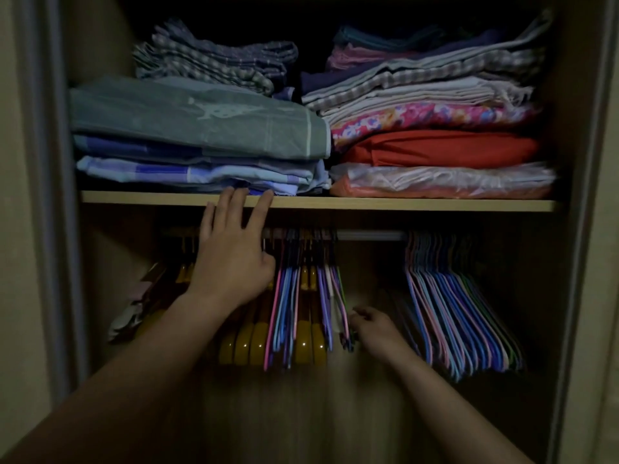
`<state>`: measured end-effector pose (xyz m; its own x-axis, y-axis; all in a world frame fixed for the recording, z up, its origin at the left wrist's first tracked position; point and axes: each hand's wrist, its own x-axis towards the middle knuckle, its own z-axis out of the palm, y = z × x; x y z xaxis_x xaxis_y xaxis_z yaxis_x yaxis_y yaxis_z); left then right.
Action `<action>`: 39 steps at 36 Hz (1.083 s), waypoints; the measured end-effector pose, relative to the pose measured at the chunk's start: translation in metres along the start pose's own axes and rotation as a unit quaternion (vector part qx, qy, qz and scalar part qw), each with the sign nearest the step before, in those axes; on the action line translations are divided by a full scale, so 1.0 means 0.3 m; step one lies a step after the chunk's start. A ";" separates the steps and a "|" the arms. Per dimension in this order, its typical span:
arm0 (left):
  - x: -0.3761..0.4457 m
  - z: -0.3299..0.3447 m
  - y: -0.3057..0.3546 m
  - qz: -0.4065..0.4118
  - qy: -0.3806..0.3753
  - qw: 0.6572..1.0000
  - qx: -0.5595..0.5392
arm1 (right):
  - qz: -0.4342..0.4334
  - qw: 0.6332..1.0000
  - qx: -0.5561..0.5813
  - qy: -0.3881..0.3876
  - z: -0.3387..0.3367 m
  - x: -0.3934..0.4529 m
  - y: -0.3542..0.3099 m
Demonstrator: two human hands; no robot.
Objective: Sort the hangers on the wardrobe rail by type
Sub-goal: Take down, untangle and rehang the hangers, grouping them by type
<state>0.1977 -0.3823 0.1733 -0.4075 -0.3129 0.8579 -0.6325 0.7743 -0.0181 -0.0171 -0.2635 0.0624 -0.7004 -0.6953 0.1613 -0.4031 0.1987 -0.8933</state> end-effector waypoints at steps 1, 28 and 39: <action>0.000 0.000 0.001 0.001 -0.002 1.000 -0.002 | 0.004 1.000 0.014 0.004 0.007 0.001 -0.001; 0.004 -0.018 0.009 -0.008 0.003 1.000 -0.022 | -0.269 0.873 -0.215 0.346 -0.191 -0.025 -0.114; 0.007 -0.007 -0.002 -0.010 -0.001 1.000 -0.017 | -0.186 0.893 -0.308 0.270 -0.131 0.095 -0.080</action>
<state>0.1985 -0.3824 0.1762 -0.3964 -0.3295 0.8569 -0.6172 0.7867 0.0170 -0.0505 -0.2608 0.1048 -0.5663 -0.3902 0.7260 -0.7976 0.4816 -0.3633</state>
